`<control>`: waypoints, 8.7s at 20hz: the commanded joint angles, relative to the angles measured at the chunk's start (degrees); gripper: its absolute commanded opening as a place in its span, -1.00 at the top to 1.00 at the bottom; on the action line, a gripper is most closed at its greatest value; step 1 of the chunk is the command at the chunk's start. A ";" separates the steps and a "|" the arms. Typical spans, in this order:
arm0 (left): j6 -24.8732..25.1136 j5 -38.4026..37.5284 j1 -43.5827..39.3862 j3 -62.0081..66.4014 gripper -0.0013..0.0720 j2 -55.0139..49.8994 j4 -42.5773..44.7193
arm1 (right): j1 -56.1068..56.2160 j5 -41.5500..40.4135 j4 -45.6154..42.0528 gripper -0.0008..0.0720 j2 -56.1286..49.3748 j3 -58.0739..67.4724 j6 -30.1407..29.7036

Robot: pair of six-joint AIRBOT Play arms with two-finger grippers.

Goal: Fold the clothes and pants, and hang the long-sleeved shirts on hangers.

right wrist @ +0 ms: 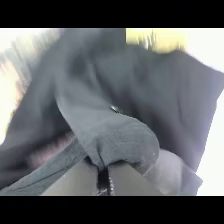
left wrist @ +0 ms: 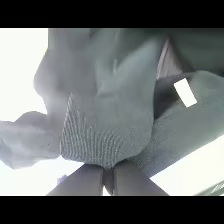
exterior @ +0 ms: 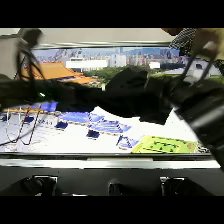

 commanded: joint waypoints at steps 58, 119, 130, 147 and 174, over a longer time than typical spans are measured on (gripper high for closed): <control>12.04 27.82 -7.45 -17.53 -0.77 -29.55 -54.47 | -42.25 20.98 32.96 -0.42 -26.49 27.10 -39.43; 17.70 29.05 4.00 26.88 -0.64 -66.71 -62.64 | -46.16 -13.90 70.31 0.85 15.17 -60.67 -19.34; 18.64 30.10 2.45 26.88 0.88 -68.06 -66.05 | -46.16 -13.90 70.27 0.85 15.17 -60.65 -20.02; 24.26 37.40 20.83 26.91 0.88 -36.70 -62.77 | -46.14 -16.85 65.79 0.86 -6.51 8.52 -35.43; 0.48 14.71 24.00 21.53 0.88 -5.77 -41.44 | -46.16 -15.23 64.22 0.86 -4.57 35.93 -45.92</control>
